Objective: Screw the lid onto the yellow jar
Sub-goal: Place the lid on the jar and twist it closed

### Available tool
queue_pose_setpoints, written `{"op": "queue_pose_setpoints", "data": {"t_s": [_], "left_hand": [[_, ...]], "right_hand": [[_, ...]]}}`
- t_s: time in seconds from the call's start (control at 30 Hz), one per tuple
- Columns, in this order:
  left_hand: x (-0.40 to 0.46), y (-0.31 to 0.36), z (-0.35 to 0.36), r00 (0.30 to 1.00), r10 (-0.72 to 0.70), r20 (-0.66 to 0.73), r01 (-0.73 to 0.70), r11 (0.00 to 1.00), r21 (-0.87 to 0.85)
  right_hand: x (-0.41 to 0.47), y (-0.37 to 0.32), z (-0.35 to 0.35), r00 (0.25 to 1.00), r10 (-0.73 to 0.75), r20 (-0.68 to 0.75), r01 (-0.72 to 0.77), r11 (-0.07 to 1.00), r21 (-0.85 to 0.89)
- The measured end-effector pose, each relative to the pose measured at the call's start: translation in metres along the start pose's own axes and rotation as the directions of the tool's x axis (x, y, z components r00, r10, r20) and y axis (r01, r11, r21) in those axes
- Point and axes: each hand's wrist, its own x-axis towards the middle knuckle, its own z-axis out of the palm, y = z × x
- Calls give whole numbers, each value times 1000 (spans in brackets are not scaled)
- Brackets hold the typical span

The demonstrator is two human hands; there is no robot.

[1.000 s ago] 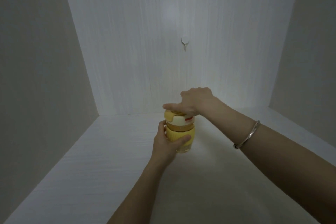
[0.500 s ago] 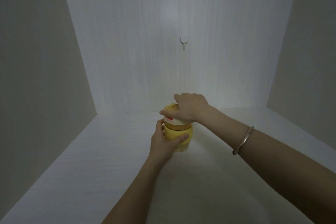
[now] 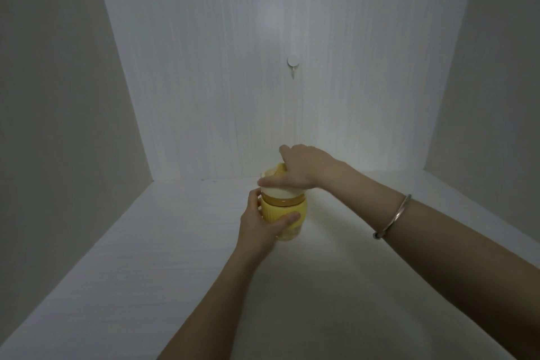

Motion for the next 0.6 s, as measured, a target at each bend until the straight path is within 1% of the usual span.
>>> {"op": "queue_pose_setpoints", "data": {"t_s": [0.07, 0.1, 0.17, 0.2, 0.23, 0.27, 0.3, 0.33, 0.37, 0.4, 0.43, 0.5, 0.53, 0.57, 0.6], "left_hand": [[1, 0, 0, 1000, -6, 8, 6, 1000, -5], [1, 0, 0, 1000, -6, 5, 6, 1000, -2], [0, -1, 0, 1000, -1, -4, 1, 1000, 4], [0, 0, 0, 1000, 4, -4, -4, 1000, 3], [0, 0, 0, 1000, 9, -3, -9, 1000, 2], [0, 0, 0, 1000, 14, -2, -14, 1000, 3], [0, 0, 1, 1000, 17, -3, -17, 1000, 3], [0, 0, 1, 1000, 17, -4, -17, 1000, 4], [0, -1, 0, 1000, 14, -4, -14, 1000, 4], [1, -1, 0, 1000, 10, -3, -10, 1000, 1], [1, 0, 0, 1000, 6, -1, -6, 1000, -2], [0, 0, 0, 1000, 9, 0, -9, 1000, 4], [0, 0, 0, 1000, 12, -3, -12, 1000, 8], [0, 0, 0, 1000, 14, -4, -14, 1000, 11], [0, 0, 0, 1000, 12, -2, -12, 1000, 11]], "right_hand": [[0, -5, 11, 987, -15, -157, -13, 984, -178], [0, -6, 12, 978, -22, -209, -25, 975, -219], [2, -5, 5, 962, -7, -273, -59, 970, -234], [4, -2, 0, 963, -1, -269, -59, 975, -215], [6, 3, -4, 975, -9, -224, -29, 986, -166], [8, 8, -8, 992, -31, -125, 22, 997, -68], [8, 11, -10, 997, -73, 9, 72, 996, 57], [8, 13, -11, 985, -123, 122, 100, 979, 177], [8, 16, -11, 968, -157, 196, 100, 957, 273], [8, 18, -10, 957, -175, 233, 91, 939, 332], [9, 19, -8, 955, -182, 233, 88, 927, 366], [11, 20, -3, 974, -148, 169, 75, 923, 378], [10, 18, -2, 986, -104, 131, 54, 939, 339], [9, 14, 0, 995, -50, 91, 26, 967, 252], [8, 10, 5, 1000, -2, 31, -2, 992, 127]]}}
